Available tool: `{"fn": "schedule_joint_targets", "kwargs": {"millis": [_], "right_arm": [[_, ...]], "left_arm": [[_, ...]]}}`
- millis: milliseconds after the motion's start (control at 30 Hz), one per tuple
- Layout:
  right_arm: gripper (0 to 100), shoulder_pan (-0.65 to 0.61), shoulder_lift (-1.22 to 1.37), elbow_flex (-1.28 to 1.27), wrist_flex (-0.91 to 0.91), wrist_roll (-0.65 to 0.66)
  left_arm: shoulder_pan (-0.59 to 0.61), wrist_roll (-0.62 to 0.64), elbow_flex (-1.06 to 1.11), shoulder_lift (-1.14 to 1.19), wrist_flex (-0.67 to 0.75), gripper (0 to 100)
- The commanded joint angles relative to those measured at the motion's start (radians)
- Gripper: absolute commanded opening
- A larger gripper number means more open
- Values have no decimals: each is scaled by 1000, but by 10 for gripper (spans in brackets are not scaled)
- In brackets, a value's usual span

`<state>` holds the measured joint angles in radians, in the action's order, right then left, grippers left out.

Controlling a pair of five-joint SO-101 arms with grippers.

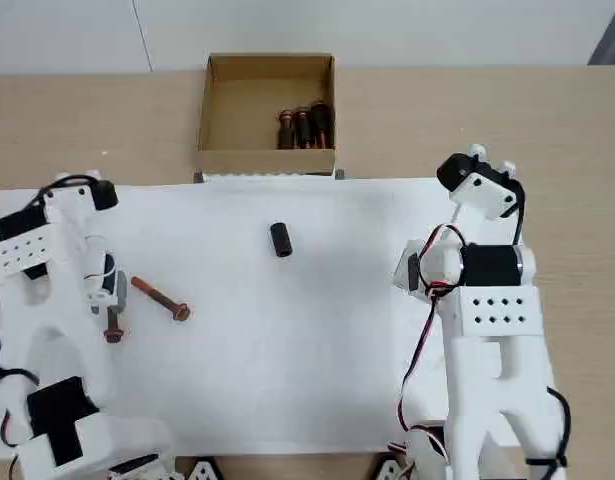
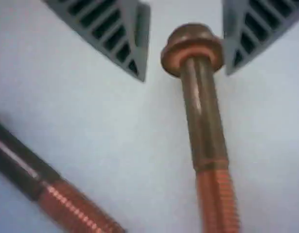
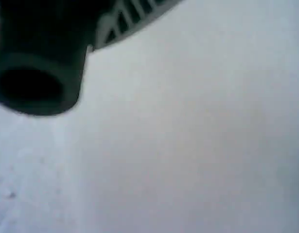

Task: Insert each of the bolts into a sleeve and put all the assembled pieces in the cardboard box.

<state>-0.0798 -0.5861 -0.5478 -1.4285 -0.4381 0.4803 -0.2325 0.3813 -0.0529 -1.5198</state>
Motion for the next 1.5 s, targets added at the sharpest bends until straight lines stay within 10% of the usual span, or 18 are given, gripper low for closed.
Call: {"fn": "schedule_joint_targets", "kwargs": {"millis": [0, 800, 1267, 1467], "right_arm": [[3, 5, -33, 6, 19, 8], [3, 5, -36, 6, 10, 6], [3, 5, -36, 6, 18, 6], [3, 1, -36, 6, 22, 6]], "left_arm": [[5, -9, 35, -6, 60, 103], [6, -3, 225, -18, 235, 5], [2, 6, -147, -20, -126, 6], [2, 221, -306, -11, -229, 6]]}}
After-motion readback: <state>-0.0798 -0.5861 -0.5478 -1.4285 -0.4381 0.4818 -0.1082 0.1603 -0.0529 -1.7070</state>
